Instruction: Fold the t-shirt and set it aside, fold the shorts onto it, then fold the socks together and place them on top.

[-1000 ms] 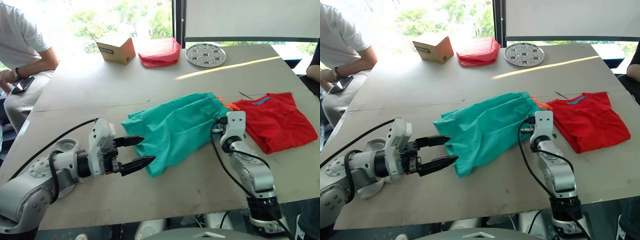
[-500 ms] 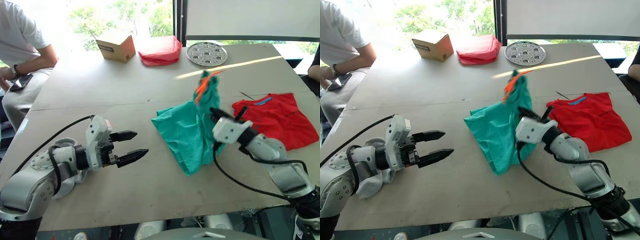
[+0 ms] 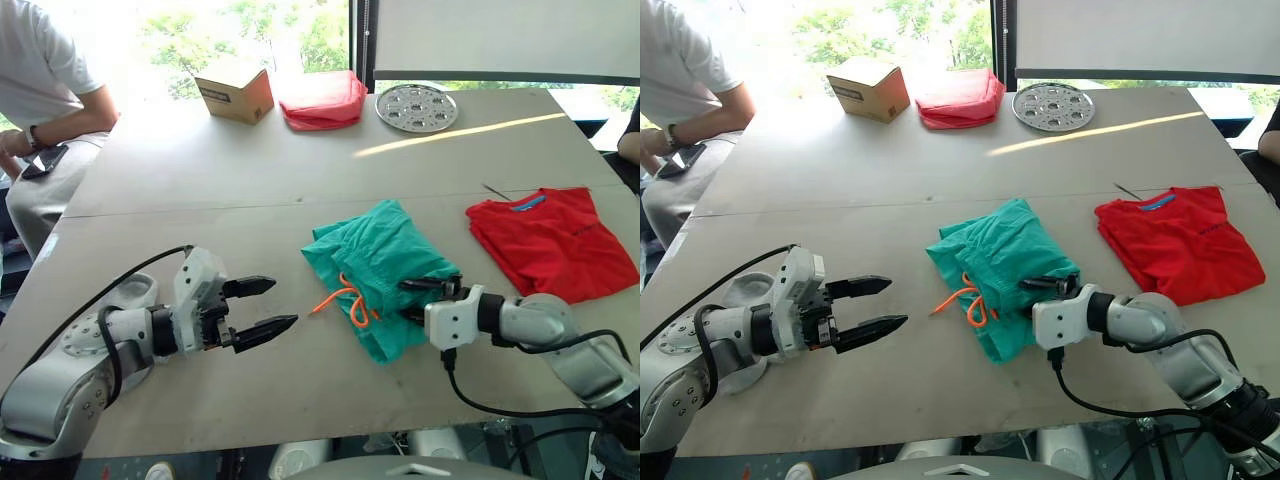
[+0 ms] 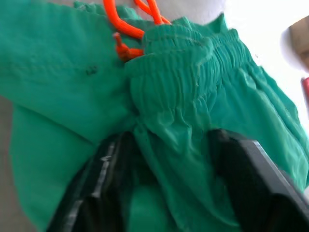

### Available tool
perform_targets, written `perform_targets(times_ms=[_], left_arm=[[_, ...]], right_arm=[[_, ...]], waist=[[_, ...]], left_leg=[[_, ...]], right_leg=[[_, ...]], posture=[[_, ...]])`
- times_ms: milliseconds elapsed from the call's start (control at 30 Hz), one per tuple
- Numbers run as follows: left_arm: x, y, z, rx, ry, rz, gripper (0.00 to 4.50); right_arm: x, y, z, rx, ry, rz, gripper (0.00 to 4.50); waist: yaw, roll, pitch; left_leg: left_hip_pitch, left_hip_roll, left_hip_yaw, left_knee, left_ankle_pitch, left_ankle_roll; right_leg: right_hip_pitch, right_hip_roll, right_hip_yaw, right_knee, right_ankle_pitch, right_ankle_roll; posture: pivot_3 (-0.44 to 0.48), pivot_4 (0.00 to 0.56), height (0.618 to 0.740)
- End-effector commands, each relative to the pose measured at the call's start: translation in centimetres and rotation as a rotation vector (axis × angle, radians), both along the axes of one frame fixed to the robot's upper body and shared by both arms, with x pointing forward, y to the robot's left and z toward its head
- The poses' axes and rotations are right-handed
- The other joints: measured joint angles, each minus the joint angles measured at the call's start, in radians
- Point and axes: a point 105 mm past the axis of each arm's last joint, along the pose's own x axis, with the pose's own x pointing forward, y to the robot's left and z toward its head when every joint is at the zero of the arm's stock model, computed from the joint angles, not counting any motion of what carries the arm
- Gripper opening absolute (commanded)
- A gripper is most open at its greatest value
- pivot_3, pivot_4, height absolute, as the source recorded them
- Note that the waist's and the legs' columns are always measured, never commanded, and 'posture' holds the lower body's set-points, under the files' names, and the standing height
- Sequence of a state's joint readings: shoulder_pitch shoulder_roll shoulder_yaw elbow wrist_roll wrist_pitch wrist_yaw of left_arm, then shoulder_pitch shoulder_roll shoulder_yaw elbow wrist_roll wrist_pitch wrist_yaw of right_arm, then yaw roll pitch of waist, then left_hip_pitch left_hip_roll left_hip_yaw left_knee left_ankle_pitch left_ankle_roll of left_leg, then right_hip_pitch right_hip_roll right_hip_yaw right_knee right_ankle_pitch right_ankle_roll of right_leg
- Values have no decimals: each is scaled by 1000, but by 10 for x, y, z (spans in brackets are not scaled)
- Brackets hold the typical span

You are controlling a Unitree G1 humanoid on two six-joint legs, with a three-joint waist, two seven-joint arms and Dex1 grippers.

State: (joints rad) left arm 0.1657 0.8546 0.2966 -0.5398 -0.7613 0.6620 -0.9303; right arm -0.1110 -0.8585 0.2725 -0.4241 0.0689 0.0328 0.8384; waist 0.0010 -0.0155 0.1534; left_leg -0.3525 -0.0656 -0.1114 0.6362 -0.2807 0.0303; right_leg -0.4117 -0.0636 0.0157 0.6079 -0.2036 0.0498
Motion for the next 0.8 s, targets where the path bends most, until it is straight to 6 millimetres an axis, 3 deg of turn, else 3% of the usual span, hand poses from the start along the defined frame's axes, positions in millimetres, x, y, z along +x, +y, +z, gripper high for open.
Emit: perform_targets(times_ms=[33,133,233,433,533,700,800], left_arm=[[-1,-7,12,-13,-69,-30,4500],[-4,-9,13,9,-93,-62,4500],[-7,-10,19,2,-109,-70,4500],[-9,-10,16,44,-137,-78,4500],[-11,-12,15,43,-142,-83,4500],[-15,-16,16,43,-151,-91,4500],[-17,-21,17,38,-158,-106,4500]], right_arm=[[-24,5,55,315,341,3,4441],[-8,9,85,473,520,-83,4441],[18,13,93,484,626,-181,4441],[87,10,61,331,658,-464,4441],[113,4,30,232,660,-560,4441],[107,18,-7,112,787,-502,4441],[98,17,-35,-31,760,-472,4441]], waist=[[6,0,0],[-5,-1,1],[-5,-2,1],[-4,-1,1],[-3,-2,1],[-12,-2,0],[-18,-3,-3]], left_leg=[[-1,0,-1,0,0,0],[-1,1,-2,0,0,0],[-1,1,-2,0,0,0],[-3,1,-2,0,0,0],[-7,1,-2,0,3,-5],[-10,0,0,0,3,-5],[-8,1,1,0,3,-5]], right_leg=[[0,0,-1,0,0,0],[-1,1,-1,0,1,-2],[-1,1,-2,0,2,-4],[-2,1,-4,-1,4,-6],[-5,1,-6,-2,4,-5],[-9,0,-3,-2,6,-2],[-9,1,-2,-1,6,-2]], posture=[[0,150,740],[0,150,740],[0,150,740],[0,150,740],[0,150,740],[0,150,740],[0,150,740]])
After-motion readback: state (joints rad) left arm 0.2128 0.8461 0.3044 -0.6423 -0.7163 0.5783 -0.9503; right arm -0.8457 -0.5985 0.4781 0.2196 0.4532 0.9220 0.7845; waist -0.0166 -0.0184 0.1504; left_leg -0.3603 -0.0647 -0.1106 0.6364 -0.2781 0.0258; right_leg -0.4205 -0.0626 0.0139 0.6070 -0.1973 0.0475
